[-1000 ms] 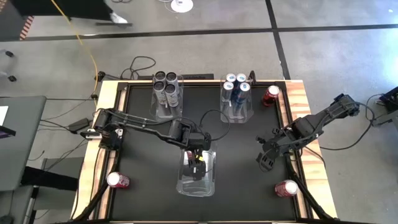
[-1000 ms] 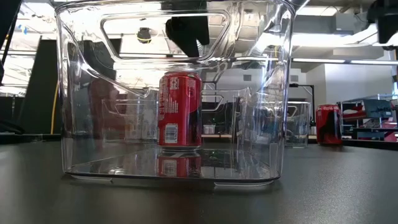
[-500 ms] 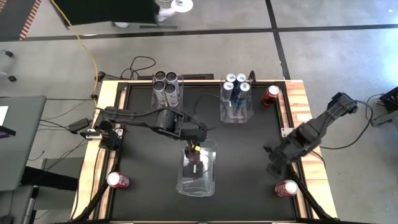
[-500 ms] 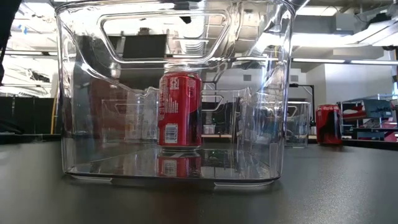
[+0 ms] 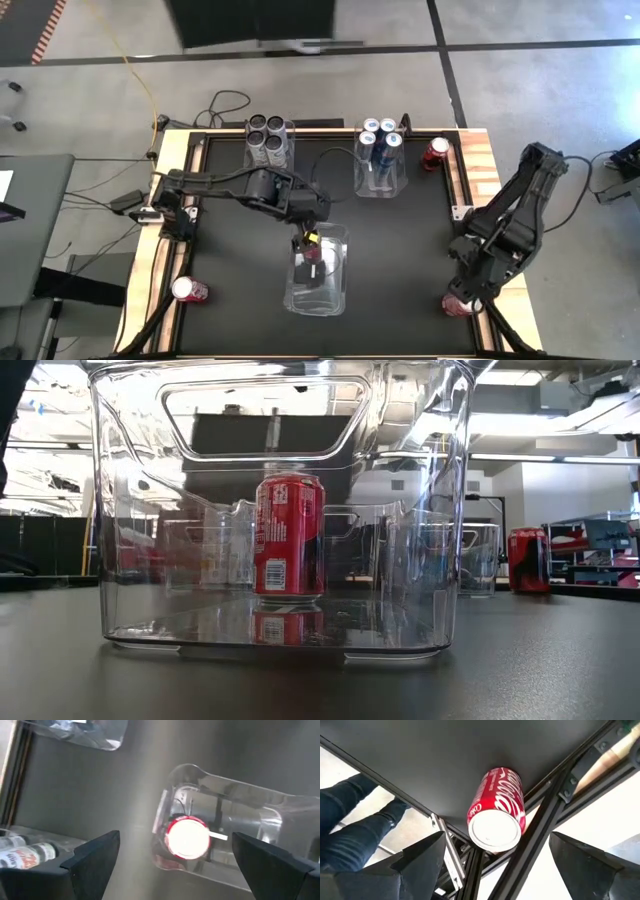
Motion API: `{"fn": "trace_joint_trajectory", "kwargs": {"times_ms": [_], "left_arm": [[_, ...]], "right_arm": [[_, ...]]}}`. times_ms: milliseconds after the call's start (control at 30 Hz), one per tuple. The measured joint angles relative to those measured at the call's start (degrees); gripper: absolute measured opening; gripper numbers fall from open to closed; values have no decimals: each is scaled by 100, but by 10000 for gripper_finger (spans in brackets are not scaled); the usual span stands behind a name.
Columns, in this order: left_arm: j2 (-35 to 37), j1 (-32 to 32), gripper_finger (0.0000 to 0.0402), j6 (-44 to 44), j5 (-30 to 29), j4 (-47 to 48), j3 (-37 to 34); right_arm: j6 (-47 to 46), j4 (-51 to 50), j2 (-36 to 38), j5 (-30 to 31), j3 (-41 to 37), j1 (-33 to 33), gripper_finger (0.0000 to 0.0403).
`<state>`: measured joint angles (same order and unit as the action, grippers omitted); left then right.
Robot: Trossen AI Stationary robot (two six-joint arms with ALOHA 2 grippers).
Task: Sort soda cans
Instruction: Put the bottom right red soda can into the bottom transparent bin
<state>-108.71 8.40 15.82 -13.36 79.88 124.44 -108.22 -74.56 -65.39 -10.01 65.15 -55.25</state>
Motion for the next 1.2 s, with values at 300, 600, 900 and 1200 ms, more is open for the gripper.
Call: {"fn": "trace_joint_trajectory", "kwargs": {"times_ms": [300,600,900,1200], "left_arm": [[0,-171,378,-65,456,6,0],[0,-242,378,-307,528,-3,0],[-2,-253,378,-533,524,-131,0],[-2,-293,378,-560,514,-108,0]], "right_arm": [[-109,51,-618,-49,-13,-216,385],[-140,161,-1051,-65,-13,-218,400],[-560,741,-1350,-339,-409,-533,400],[-897,1292,-1364,-7,-678,-666,389]]}}
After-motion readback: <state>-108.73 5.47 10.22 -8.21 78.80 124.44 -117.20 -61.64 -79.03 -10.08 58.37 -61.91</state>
